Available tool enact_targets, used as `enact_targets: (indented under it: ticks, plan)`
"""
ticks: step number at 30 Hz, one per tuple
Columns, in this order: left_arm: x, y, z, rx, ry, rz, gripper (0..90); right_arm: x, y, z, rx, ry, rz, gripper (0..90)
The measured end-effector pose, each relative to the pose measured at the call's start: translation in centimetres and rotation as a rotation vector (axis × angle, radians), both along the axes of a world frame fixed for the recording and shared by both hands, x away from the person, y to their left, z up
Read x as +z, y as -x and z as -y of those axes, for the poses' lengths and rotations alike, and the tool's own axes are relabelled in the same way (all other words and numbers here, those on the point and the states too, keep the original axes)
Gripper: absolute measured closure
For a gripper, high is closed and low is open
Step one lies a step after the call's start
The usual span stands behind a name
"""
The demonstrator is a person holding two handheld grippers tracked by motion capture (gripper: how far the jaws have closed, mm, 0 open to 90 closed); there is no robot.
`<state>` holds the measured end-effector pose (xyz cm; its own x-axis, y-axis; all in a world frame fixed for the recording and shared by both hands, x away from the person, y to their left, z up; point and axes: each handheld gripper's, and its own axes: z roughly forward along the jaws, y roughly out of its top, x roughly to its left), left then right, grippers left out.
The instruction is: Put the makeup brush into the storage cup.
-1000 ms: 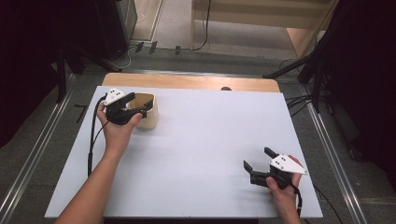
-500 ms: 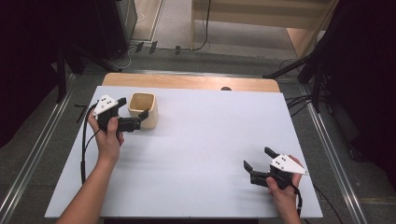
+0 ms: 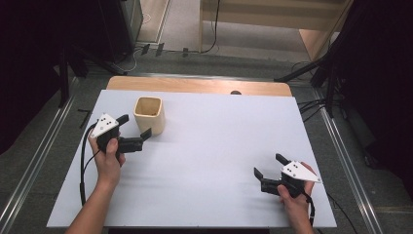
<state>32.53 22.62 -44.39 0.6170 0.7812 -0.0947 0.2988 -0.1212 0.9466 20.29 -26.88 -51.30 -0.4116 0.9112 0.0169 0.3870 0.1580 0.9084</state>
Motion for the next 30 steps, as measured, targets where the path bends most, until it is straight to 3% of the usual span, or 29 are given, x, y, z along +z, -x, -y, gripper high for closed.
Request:
enact_targets:
  ticks: [15,30]
  plan:
    - [-2.6,2.5,-1.4,0.012,0.002,-0.037,0.0,0.0,0.0,-0.1,0.001,0.0,0.0,6.2]
    - [-4.2,4.4,-2.6,0.007,-0.014,-0.067,0.0,0.0,0.1,-0.1,-0.003,0.003,0.005,6.3]
